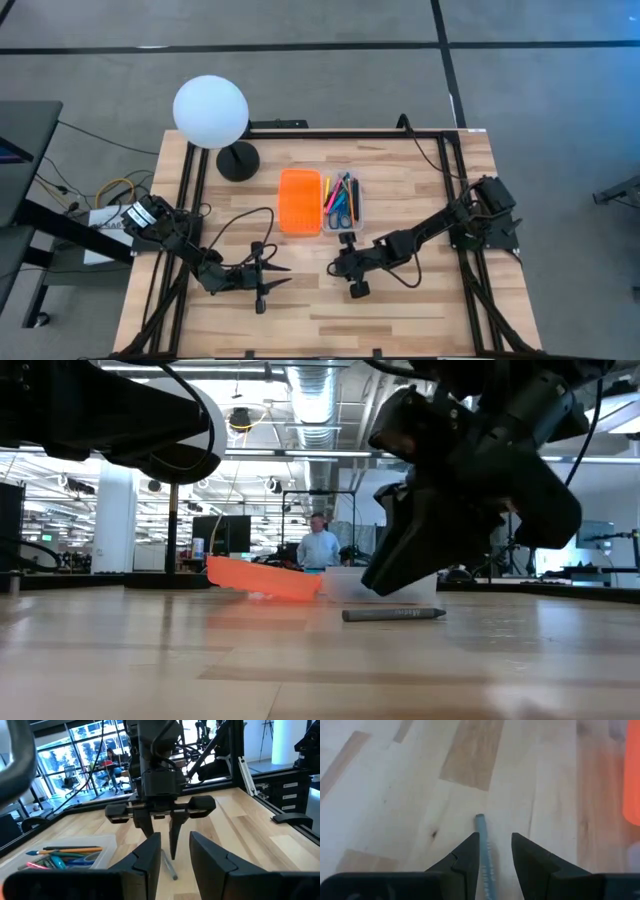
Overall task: Pick & place school supplies into a supply box
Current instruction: Put the gray crayon into the orange supply box
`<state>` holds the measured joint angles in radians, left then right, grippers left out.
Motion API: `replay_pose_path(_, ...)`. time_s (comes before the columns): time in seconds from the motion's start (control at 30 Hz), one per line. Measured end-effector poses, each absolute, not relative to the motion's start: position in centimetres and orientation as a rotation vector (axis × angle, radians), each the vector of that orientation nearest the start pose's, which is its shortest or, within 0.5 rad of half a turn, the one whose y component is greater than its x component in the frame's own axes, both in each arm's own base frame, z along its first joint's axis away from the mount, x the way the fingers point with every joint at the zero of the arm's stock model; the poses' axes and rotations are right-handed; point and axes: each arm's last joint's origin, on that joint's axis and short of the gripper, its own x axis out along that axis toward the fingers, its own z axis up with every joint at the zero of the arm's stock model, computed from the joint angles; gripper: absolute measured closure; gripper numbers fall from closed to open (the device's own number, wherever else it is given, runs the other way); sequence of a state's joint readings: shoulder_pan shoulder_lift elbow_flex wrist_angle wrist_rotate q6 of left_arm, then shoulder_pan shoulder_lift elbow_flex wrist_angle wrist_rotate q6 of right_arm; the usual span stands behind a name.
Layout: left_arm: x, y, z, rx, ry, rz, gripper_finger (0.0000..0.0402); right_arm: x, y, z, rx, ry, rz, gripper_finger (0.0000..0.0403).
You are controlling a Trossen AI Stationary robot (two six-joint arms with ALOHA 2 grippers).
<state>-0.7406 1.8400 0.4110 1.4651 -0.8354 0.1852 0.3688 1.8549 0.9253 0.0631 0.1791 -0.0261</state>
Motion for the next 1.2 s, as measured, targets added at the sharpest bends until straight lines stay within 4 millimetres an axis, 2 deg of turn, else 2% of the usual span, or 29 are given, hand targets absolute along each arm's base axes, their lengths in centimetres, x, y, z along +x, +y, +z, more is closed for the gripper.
replay_pose_path(0.57, 21.5, -16.7, 12.7, 0.153, -0.017, 0.096, 0.0304, 32.4, 11.7, 11.8, -0.166, 0.923, 0.178, 0.0300)
replay_pose_path(1.0, 21.5, -16.7, 12.7, 0.153, -0.017, 0.095, 0.0304, 32.2, 11.6, 11.6, -0.140, 0.965, 0.156, 0.0347)
replay_pose_path(1.2, 21.5, -16.7, 12.7, 0.153, -0.016, 0.096, 0.0304, 31.9, 11.5, 11.6, -0.124, 0.994, 0.143, 0.0381)
